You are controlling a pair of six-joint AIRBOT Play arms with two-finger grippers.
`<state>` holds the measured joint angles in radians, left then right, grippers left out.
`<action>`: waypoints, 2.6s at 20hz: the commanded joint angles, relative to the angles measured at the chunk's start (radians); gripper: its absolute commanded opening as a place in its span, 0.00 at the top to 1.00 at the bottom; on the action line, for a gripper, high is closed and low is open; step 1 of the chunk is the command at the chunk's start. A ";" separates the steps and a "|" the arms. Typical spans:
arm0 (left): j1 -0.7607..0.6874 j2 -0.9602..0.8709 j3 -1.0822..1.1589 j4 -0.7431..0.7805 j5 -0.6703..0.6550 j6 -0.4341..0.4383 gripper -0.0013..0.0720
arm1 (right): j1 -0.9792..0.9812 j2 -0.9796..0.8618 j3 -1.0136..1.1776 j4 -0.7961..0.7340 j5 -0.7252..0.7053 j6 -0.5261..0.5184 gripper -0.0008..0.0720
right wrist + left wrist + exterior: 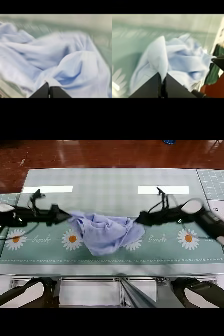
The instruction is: Fold the shirts.
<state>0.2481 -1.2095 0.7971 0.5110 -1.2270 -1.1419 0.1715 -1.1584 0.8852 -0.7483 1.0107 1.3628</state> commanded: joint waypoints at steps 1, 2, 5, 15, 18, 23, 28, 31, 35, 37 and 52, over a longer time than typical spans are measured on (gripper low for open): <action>0.031 0.058 0.291 -0.073 -0.012 -0.084 0.95 | -0.110 0.060 0.419 -0.209 0.164 0.084 0.96; 0.032 0.071 0.383 -0.074 -0.012 -0.109 0.95 | -0.140 0.072 0.547 -0.240 0.198 0.093 0.96; 0.032 0.103 0.679 -0.074 -0.008 -0.154 0.95 | -0.207 0.101 0.916 -0.327 0.278 0.104 0.96; 0.032 0.380 1.139 0.211 -0.014 -0.217 0.95 | -0.246 0.467 1.210 -0.613 0.272 0.105 0.96; 0.032 0.477 1.139 0.237 -0.097 -0.217 0.95 | -0.246 0.538 1.210 -0.701 0.279 0.133 0.96; 0.032 0.503 1.091 0.238 -0.312 -0.328 0.95 | -0.246 0.534 1.151 -0.713 0.399 0.159 0.96; 0.029 0.481 0.795 0.238 -0.315 -0.326 0.95 | -0.246 0.416 0.933 -0.623 0.519 0.153 0.96; -0.001 0.436 0.516 0.238 -0.237 -0.276 0.95 | -0.245 0.282 0.779 -0.507 0.460 0.124 0.96; -0.122 0.291 0.204 0.238 0.048 -0.144 0.95 | -0.244 0.026 0.679 -0.370 0.352 0.090 0.96; -0.165 0.167 0.144 0.238 0.235 -0.114 0.95 | -0.244 -0.112 0.679 -0.299 0.312 0.085 0.96; -0.089 -0.283 0.426 0.270 0.293 -0.115 0.29 | -0.472 -0.334 0.705 -0.446 0.494 0.134 0.43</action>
<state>0.1013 -1.4757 1.1324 0.7521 -0.8112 -1.2587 -0.2039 -1.5444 1.5890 -1.0554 1.3289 1.4929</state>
